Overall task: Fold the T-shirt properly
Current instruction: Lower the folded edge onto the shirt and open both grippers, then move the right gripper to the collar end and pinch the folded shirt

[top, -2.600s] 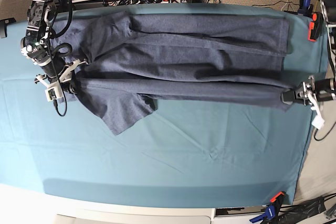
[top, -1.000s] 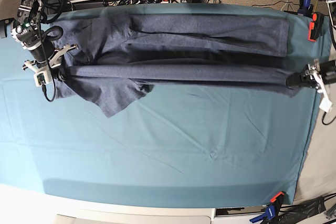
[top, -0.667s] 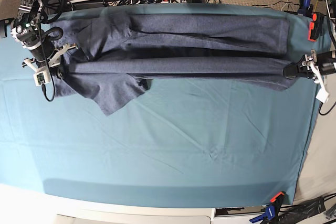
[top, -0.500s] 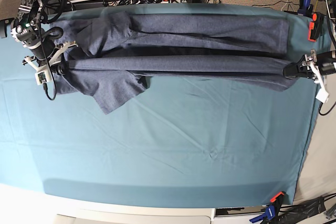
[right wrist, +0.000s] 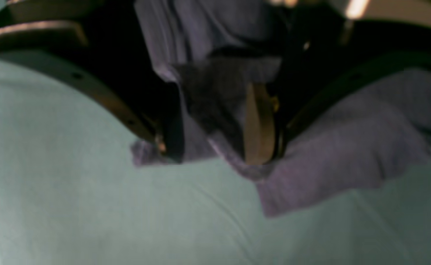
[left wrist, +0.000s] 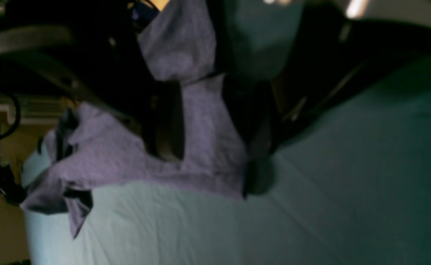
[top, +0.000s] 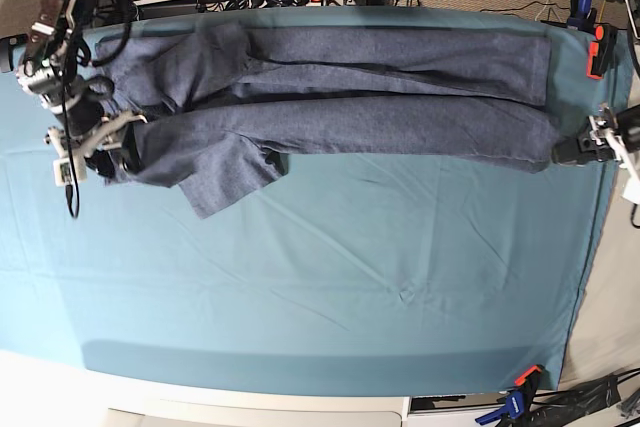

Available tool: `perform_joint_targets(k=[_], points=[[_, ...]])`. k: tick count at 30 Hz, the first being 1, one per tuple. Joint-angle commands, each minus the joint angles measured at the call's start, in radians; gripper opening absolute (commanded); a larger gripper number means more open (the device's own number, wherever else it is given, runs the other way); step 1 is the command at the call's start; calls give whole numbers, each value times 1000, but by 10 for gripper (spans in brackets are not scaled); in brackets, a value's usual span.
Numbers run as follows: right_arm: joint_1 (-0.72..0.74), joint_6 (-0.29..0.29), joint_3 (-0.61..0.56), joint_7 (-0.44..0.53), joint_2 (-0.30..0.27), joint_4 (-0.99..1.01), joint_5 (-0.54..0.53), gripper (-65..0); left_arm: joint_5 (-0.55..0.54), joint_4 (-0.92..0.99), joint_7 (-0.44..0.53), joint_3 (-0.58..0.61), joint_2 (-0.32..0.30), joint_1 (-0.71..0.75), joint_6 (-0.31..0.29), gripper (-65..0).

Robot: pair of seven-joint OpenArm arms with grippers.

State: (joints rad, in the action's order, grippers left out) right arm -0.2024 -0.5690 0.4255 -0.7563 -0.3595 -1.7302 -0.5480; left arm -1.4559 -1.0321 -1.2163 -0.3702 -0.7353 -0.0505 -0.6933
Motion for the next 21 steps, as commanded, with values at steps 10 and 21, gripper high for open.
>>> perform_joint_targets(k=[10, 21], points=[[90, 2, 8, -16, 17, -65, -9, -371, -28, -11, 12, -21, -55, -13, -5, -337], [134, 156, 8, 17, 21, -39, 126, -322, -28, -11, 13, -21, -55, -13, -5, -337]])
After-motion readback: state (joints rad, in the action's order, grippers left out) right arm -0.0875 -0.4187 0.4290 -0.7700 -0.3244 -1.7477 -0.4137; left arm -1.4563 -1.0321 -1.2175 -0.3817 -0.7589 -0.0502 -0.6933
